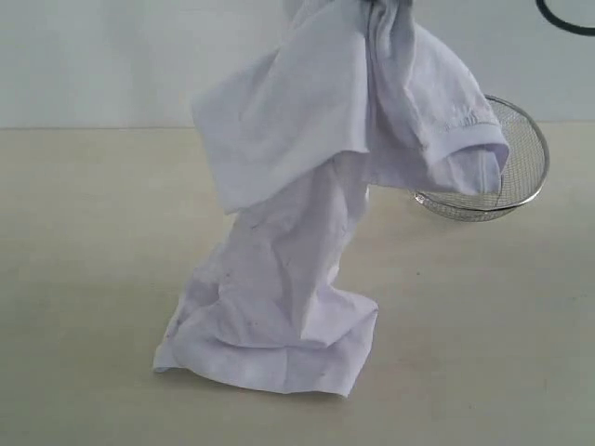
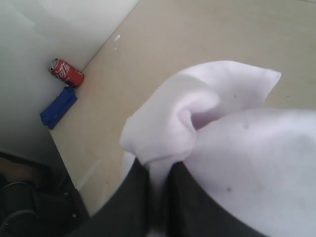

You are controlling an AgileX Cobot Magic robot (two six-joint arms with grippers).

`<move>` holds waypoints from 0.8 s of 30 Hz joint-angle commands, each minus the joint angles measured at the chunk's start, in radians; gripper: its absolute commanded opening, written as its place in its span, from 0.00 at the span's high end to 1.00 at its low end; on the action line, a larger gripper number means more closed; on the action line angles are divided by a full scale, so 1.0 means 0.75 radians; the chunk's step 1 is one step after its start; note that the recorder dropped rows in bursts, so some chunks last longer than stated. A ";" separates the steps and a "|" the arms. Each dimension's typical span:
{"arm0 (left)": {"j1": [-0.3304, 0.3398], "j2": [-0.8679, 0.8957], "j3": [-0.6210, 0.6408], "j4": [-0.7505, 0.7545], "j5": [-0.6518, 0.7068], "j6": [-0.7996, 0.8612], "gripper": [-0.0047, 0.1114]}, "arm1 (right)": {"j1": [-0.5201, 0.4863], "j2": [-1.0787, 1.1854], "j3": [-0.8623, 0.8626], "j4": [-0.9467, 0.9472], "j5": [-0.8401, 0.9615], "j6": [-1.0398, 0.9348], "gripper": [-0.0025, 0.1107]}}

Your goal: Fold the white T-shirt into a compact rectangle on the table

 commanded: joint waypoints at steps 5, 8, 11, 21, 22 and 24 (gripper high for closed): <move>-0.005 0.568 -0.594 -0.053 0.456 0.022 0.92 | 0.017 0.195 0.000 0.023 -0.082 -0.120 0.98; -0.005 0.723 -0.744 -0.085 0.606 0.171 0.92 | 0.067 0.280 0.000 0.026 -0.189 -0.192 0.98; -0.005 0.845 -0.801 -0.199 0.645 0.368 0.92 | 0.139 0.364 0.000 0.026 -0.308 -0.264 0.98; -0.005 1.191 -0.823 -0.705 0.702 0.978 0.92 | 0.265 0.689 -0.155 0.014 -0.424 -0.273 0.98; -0.005 1.232 -0.823 -0.753 0.702 1.031 0.92 | 0.266 0.698 -0.173 0.014 -0.445 -0.270 0.98; -0.005 1.315 -0.823 -0.858 0.714 1.135 0.92 | 0.277 0.717 -0.223 0.016 -0.474 -0.270 0.93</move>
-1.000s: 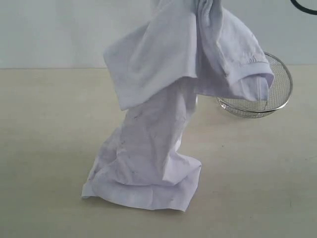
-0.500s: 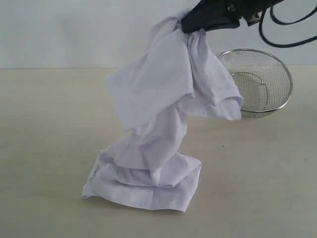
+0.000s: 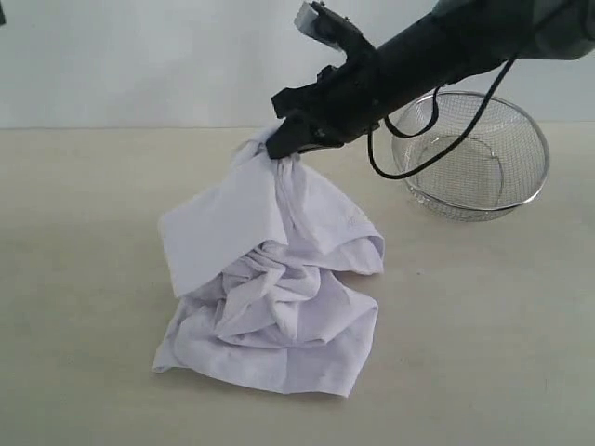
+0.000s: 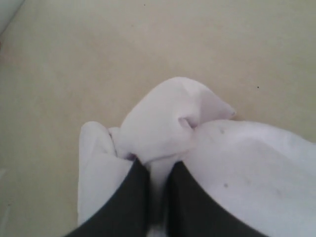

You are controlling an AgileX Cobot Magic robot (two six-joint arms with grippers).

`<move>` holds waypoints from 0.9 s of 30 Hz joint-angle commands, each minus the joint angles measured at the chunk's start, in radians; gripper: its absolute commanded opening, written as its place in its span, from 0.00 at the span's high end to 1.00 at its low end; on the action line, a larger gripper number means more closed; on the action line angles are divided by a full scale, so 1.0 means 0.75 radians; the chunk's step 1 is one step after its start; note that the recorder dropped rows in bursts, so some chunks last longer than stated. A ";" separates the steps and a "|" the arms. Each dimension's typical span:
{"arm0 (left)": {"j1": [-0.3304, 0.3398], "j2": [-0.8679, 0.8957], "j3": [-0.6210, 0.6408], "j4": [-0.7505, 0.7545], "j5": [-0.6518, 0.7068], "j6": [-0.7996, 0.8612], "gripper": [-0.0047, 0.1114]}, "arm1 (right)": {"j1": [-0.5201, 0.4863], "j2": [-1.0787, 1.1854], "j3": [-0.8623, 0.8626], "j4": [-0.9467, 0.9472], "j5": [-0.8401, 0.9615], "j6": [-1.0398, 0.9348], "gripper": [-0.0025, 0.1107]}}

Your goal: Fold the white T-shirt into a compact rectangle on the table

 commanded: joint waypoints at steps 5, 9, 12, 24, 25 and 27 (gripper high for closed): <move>-0.013 0.294 -0.012 -0.416 0.022 0.542 0.92 | 0.025 0.026 -0.191 0.018 -0.159 0.003 0.43; -0.013 0.370 -0.012 -0.477 0.022 0.624 0.92 | 0.025 0.037 -0.209 0.007 -0.245 0.011 0.33; -0.013 0.413 -0.012 -0.519 0.084 0.685 0.92 | 0.021 0.028 -0.209 -0.232 -0.207 0.084 0.43; -0.083 0.601 -0.012 -0.787 0.307 0.952 0.92 | 0.009 0.065 -0.203 -0.525 0.067 0.280 0.43; -0.102 0.616 -0.012 -0.787 0.311 0.958 0.92 | 0.009 0.050 -0.203 -0.507 0.098 0.277 0.43; -0.117 0.630 -0.012 -0.787 0.311 0.967 0.92 | 0.009 0.037 -0.203 -0.462 0.135 0.266 0.43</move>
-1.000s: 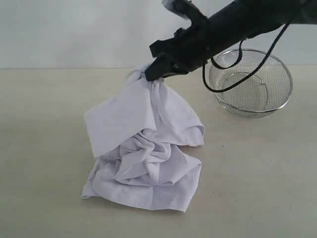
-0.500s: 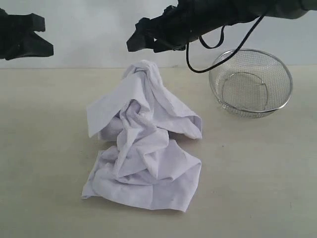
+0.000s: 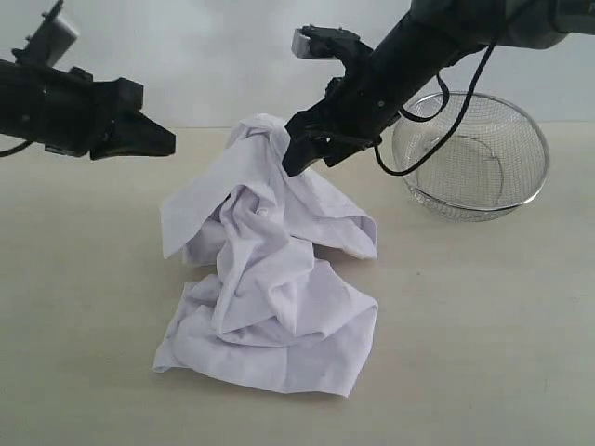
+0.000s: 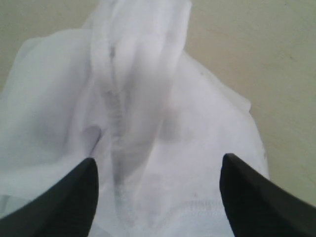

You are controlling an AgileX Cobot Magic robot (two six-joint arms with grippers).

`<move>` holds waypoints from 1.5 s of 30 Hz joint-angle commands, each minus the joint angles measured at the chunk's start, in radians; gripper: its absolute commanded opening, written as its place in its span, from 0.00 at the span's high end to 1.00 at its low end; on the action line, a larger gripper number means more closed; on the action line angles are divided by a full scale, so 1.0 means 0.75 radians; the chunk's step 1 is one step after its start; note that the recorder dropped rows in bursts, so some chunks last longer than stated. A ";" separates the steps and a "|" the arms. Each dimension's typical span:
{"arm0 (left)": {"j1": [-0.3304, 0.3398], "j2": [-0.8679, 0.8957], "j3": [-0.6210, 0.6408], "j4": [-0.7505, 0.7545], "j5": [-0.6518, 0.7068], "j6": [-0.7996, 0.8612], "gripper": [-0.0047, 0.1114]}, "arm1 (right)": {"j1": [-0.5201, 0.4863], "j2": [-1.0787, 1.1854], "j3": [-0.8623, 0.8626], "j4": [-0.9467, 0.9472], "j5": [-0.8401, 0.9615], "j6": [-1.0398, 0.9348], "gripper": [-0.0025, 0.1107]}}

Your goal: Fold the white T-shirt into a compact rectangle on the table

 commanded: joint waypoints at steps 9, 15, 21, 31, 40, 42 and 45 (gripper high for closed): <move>-0.053 0.101 -0.010 -0.021 -0.039 0.044 0.92 | 0.015 0.067 -0.004 0.033 -0.036 -0.006 0.43; -0.079 0.151 -0.010 -0.040 -0.029 0.056 0.92 | 0.061 0.116 -0.004 0.021 -0.077 -0.006 0.45; -0.079 0.154 -0.010 -0.152 -0.038 0.168 0.92 | 0.068 0.116 -0.004 0.021 -0.132 0.003 0.91; -0.079 0.185 -0.010 -0.094 -0.172 0.170 0.50 | 0.069 0.116 -0.004 0.029 -0.105 -0.001 0.98; -0.082 0.412 -0.133 -0.119 -0.104 0.116 0.40 | 0.073 0.116 -0.004 0.063 -0.095 -0.031 0.98; -0.094 0.418 -0.162 -0.126 -0.108 0.125 0.63 | 0.073 0.116 -0.004 0.083 -0.095 -0.037 0.98; -0.106 0.423 -0.168 -0.168 -0.108 0.185 0.91 | 0.073 0.116 -0.004 0.101 -0.098 -0.053 0.98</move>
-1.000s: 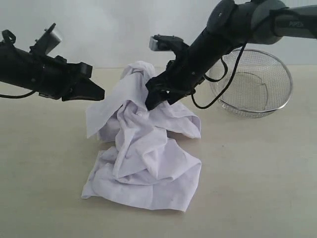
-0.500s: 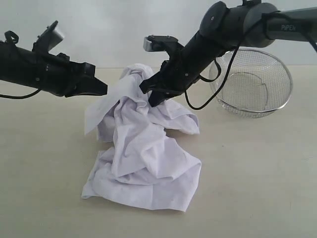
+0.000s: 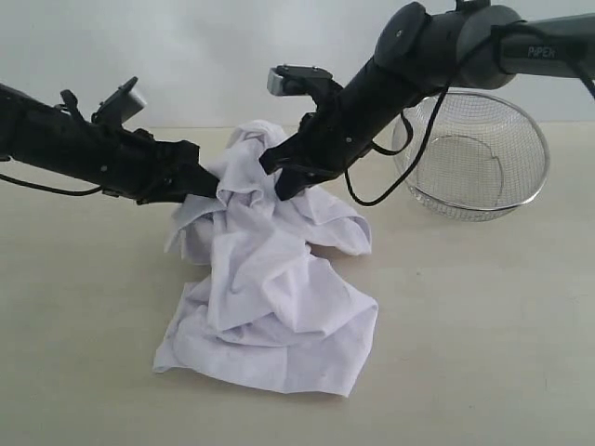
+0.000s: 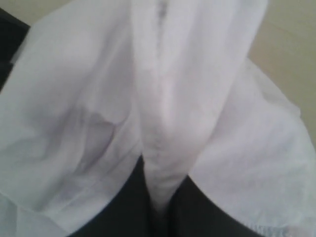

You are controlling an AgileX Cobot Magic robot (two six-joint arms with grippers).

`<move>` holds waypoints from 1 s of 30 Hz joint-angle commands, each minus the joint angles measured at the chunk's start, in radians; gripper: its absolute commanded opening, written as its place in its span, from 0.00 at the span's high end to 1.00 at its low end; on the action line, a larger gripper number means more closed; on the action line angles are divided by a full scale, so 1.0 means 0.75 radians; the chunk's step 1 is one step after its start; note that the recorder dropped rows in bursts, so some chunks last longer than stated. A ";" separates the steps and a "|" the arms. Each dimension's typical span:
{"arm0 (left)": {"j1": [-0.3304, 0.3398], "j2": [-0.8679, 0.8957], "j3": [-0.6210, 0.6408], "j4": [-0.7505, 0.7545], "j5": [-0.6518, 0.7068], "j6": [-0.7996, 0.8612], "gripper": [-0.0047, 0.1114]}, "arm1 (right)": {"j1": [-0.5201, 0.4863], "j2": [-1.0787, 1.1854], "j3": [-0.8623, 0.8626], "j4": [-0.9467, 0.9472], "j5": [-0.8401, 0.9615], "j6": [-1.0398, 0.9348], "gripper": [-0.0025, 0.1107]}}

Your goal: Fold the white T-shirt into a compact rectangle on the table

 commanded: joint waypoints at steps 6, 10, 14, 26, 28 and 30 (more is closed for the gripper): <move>-0.001 -0.013 -0.018 0.009 -0.079 0.082 0.92 | 0.003 -0.015 -0.015 0.019 -0.026 -0.048 0.98; 0.047 -0.060 -0.018 0.083 -0.192 0.052 0.92 | -0.002 -0.031 -0.073 0.019 -0.057 -0.039 0.98; 0.115 -0.081 -0.018 0.083 -0.200 0.038 0.92 | -0.010 -0.051 -0.150 0.013 -0.063 -0.016 0.98; 0.196 -0.091 -0.127 0.135 -0.163 0.033 0.92 | -0.053 -0.054 -0.219 -0.210 -0.340 0.140 0.98; 0.196 -0.098 -0.139 0.178 -0.169 0.022 0.92 | -0.066 -0.054 -0.219 -0.217 -0.382 0.154 0.98; 0.199 -0.104 -0.138 0.233 -0.194 -0.014 0.92 | -0.088 -0.052 -0.219 -0.222 -0.421 0.192 0.98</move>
